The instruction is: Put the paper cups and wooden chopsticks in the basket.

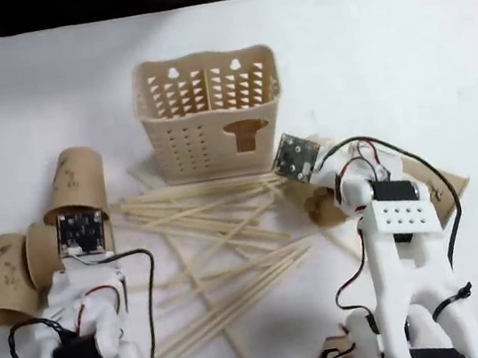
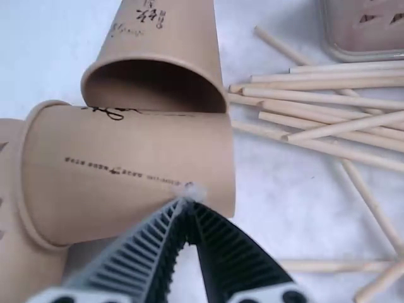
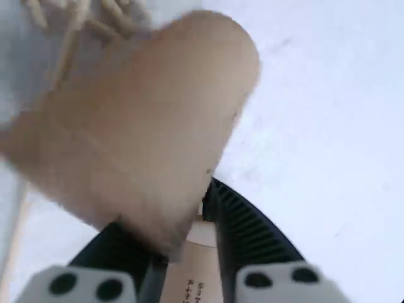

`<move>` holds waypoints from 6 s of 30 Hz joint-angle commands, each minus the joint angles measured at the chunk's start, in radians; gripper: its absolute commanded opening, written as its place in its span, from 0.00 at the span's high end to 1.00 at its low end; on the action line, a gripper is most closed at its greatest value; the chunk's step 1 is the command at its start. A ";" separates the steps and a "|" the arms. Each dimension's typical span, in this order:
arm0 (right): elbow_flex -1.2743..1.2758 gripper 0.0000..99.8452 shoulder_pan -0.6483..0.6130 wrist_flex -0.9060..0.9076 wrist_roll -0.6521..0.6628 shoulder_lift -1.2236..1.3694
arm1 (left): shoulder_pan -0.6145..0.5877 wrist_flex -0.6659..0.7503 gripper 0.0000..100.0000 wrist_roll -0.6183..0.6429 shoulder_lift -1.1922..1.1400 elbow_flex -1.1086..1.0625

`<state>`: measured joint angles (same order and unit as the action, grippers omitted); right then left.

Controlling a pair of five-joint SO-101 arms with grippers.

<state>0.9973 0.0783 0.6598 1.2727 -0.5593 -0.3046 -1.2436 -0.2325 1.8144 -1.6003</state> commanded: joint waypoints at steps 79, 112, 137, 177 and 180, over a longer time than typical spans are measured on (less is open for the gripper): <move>-1.893 0.79 -0.331 1.049 -1.140 0.766 | -0.010 0.015 0.98 -0.005 0.004 0.021; -0.853 0.72 0.331 1.052 -1.137 0.136 | -0.010 0.018 0.98 -0.005 0.004 0.021; -0.548 0.75 0.377 0.708 -1.138 0.366 | -0.010 0.015 0.98 -0.005 0.004 0.021; -0.740 0.98 0.369 0.786 -0.881 0.360 | -0.530 -0.143 0.80 -0.763 -0.002 0.514; -0.740 0.98 0.369 0.786 -0.881 0.361 | -0.638 -0.130 0.80 -0.925 -0.002 0.512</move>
<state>0.2961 0.4542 1.4377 0.3844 -0.1864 -0.8094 -1.3832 -0.9659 1.8236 -1.1278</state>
